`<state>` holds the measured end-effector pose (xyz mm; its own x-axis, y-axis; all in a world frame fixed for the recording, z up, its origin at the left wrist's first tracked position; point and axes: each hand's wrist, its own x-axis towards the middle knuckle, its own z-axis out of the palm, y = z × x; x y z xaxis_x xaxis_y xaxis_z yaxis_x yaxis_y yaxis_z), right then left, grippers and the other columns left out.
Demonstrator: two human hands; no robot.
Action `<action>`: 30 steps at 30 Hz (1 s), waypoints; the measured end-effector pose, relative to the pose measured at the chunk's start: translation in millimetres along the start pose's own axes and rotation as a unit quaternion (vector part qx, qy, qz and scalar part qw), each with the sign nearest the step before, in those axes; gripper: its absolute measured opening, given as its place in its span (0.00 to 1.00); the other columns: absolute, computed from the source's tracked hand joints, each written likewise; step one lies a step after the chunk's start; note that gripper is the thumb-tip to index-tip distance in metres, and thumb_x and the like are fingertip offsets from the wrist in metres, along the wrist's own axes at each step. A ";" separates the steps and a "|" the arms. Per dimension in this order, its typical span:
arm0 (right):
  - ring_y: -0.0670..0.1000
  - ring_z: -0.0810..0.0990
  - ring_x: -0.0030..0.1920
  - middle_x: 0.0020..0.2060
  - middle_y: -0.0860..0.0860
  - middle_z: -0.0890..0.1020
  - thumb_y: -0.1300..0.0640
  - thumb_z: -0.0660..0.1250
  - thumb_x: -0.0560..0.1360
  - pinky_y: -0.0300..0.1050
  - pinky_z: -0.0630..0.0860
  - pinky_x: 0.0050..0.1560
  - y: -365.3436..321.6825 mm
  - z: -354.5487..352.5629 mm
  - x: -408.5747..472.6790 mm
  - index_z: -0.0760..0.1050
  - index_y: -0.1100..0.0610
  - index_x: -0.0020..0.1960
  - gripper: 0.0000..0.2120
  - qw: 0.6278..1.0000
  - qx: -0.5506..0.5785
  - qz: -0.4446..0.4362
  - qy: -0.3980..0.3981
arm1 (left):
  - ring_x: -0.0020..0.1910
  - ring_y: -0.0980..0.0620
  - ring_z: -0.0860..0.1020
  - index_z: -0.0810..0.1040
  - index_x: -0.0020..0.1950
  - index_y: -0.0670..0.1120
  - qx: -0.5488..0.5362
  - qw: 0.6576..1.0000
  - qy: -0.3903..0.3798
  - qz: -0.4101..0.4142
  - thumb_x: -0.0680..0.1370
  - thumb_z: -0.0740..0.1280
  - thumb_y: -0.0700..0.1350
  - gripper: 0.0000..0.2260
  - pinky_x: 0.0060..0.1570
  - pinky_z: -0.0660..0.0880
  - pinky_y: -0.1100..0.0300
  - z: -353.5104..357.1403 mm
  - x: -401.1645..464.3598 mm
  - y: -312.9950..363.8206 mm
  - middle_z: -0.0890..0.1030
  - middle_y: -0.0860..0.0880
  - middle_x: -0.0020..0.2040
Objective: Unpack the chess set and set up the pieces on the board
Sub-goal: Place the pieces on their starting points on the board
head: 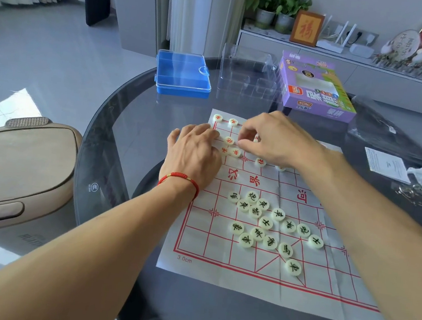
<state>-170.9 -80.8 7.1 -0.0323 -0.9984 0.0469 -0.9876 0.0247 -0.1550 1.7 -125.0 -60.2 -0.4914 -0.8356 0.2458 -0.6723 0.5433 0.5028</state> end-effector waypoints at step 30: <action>0.57 0.83 0.48 0.45 0.52 0.86 0.53 0.72 0.77 0.56 0.83 0.48 151.7 -4.3 -87.0 0.86 0.54 0.47 0.06 0.940 0.036 0.308 0.145 | 0.67 0.44 0.72 0.80 0.61 0.49 -0.017 1.000 0.007 -0.012 0.74 0.54 0.46 0.21 0.72 0.61 0.44 -3.9 0.8 -0.9 0.79 0.47 0.66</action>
<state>-318.7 9.9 -16.2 -0.6448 -0.7399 0.1919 -0.7556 0.5789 -0.3065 4.1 -126.4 -57.2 -0.4681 -0.8492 0.2443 -0.6642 0.5205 0.5366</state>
